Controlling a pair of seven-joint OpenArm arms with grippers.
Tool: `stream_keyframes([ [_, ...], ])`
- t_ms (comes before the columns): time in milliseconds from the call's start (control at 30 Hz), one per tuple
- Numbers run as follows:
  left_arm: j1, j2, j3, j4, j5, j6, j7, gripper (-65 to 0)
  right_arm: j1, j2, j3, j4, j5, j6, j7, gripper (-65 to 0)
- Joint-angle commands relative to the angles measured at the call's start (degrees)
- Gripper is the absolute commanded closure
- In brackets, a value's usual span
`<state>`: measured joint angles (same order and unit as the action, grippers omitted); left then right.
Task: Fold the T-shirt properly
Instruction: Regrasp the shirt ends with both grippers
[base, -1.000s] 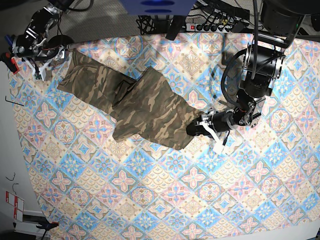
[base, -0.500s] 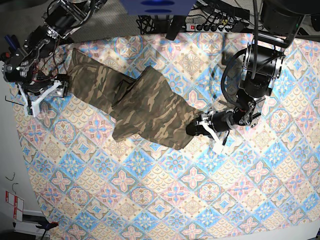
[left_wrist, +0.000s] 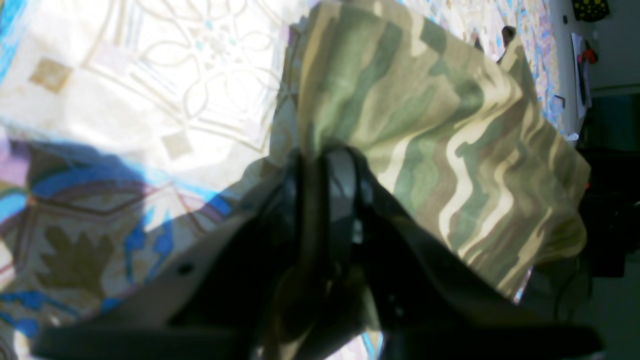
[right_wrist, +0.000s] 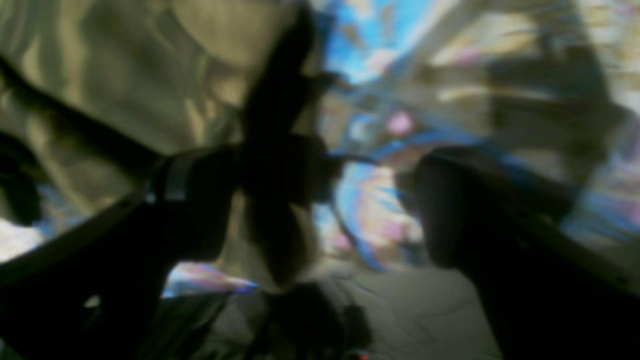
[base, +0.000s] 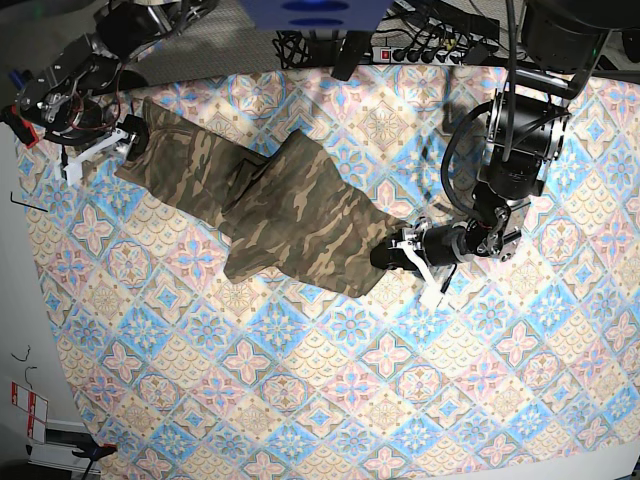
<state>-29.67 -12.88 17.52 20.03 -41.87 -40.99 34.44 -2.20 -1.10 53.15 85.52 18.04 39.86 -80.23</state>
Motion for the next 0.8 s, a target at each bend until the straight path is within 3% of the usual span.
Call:
stream_keyframes([
  [0, -0.1, 0.0, 0.4, -0.1, 3.6, 1.0, 3.9, -5.9, 0.4, 0.7, -0.1, -0.5, 1.1, 0.1, 0.2, -54.2],
  [233, 0.0, 0.0, 0.4, -0.1, 3.7, 1.0, 3.9, -5.9, 0.4, 0.8, -0.2, -7.5, 1.1, 0.1, 0.2, -54.2],
  [367, 0.1, 0.0, 0.4, -0.1, 3.7, 1.0, 3.9, -5.9, 0.4, 0.7, -4.0, -7.8, 1.3, 0.1, 0.2, -54.2],
  [600, 0.2, 0.0, 0.5, -0.1, 3.7, 1.0, 3.9, -5.9, -2.0, 0.8, -13.5, -7.1, 11.9, 0.1, 0.2, -54.0],
  [767, 0.2, 0.0, 0.5, -0.1, 3.7, 1.0, 3.9, -5.9, -2.0, 0.8, -15.6, -7.4, 11.9, 0.1, 0.2, -54.0],
])
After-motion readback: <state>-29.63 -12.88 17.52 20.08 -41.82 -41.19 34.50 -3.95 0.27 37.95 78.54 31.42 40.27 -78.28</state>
